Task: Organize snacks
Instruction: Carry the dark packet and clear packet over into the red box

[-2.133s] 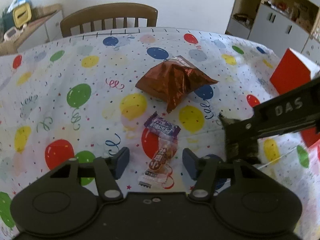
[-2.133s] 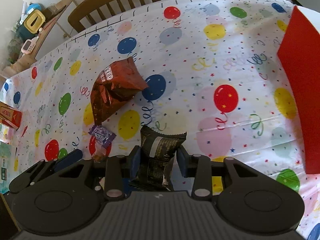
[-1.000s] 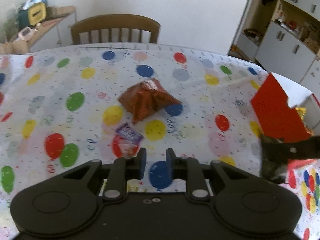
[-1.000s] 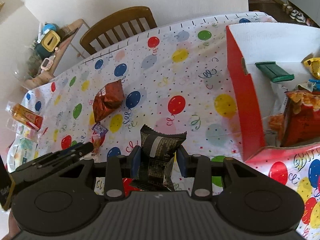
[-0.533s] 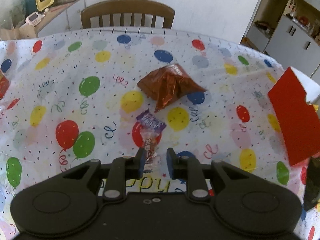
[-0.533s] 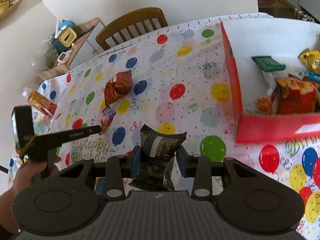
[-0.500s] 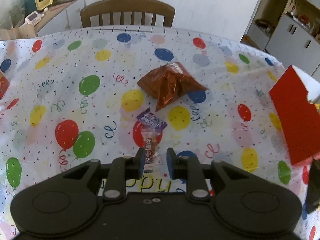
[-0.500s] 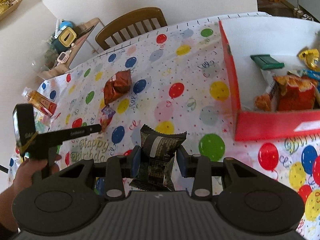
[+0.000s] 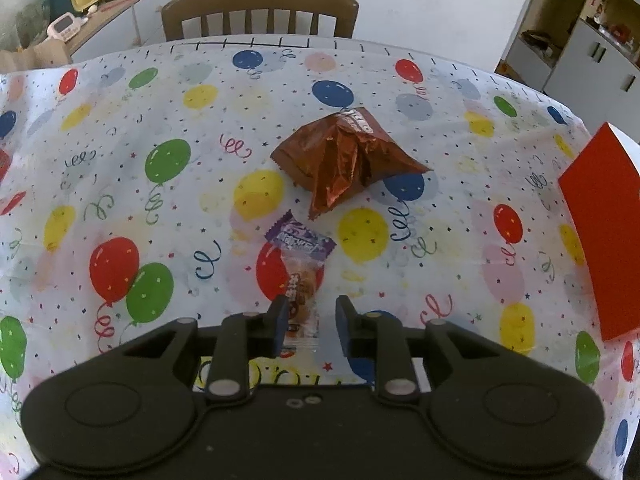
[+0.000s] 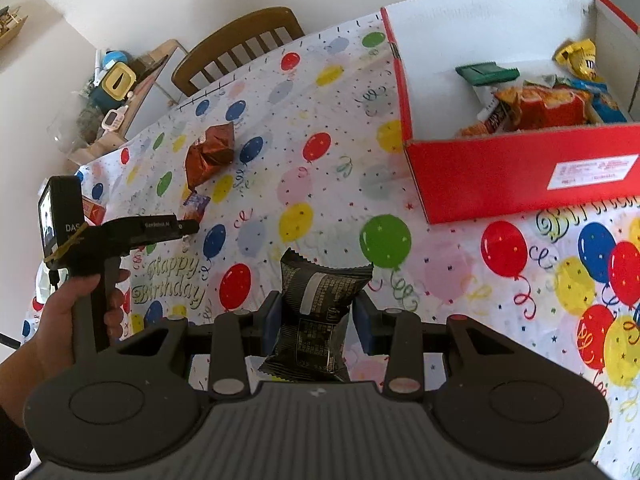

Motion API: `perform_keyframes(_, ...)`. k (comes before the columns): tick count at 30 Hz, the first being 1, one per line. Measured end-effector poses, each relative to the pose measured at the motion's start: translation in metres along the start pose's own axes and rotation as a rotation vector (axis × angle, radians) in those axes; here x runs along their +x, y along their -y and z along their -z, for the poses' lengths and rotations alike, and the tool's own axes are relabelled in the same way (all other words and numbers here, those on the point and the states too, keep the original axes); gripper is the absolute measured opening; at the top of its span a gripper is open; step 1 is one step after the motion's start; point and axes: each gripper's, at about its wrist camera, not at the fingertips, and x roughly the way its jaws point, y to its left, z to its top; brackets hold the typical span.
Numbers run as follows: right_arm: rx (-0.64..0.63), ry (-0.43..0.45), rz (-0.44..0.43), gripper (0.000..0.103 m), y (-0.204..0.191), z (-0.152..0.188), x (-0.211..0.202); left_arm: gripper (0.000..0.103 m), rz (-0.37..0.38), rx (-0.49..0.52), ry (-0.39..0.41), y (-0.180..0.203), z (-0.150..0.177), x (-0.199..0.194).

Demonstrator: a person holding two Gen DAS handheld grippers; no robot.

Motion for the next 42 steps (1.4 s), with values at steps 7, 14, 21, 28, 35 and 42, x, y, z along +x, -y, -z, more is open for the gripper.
perform_keyframes(7, -0.017, -0.005, -0.016, 0.037, -0.004, 0.005, -0.001, 0.026, -0.018, -0.003, 0.009, 0.002, 0.001, 0.0)
perform_keyframes(14, -0.025, -0.002, -0.017, 0.037, -0.007, 0.005, -0.001, 0.032, -0.015, -0.026, 0.017, -0.003, 0.003, -0.001)
perform_keyframes(21, -0.03, -0.003, -0.02, 0.037, -0.01, 0.005, 0.0, 0.101, -0.025, -0.039, 0.066, -0.006, 0.002, -0.008)
perform_keyframes(28, -0.032, -0.009, -0.018, 0.037, -0.011, 0.007, 0.001, 0.098, -0.126, 0.056, 0.045, 0.007, -0.005, 0.006)
perform_keyframes(35, -0.022, -0.008, -0.015, 0.037, -0.009, 0.008, 0.001, 0.076, -0.12, 0.044, 0.018, 0.007, -0.006, 0.016)
perform_keyframes(42, -0.019, -0.001, -0.013, 0.037, -0.01, 0.008, 0.0, 0.048, -0.068, 0.043, 0.014, 0.007, -0.004, 0.018)
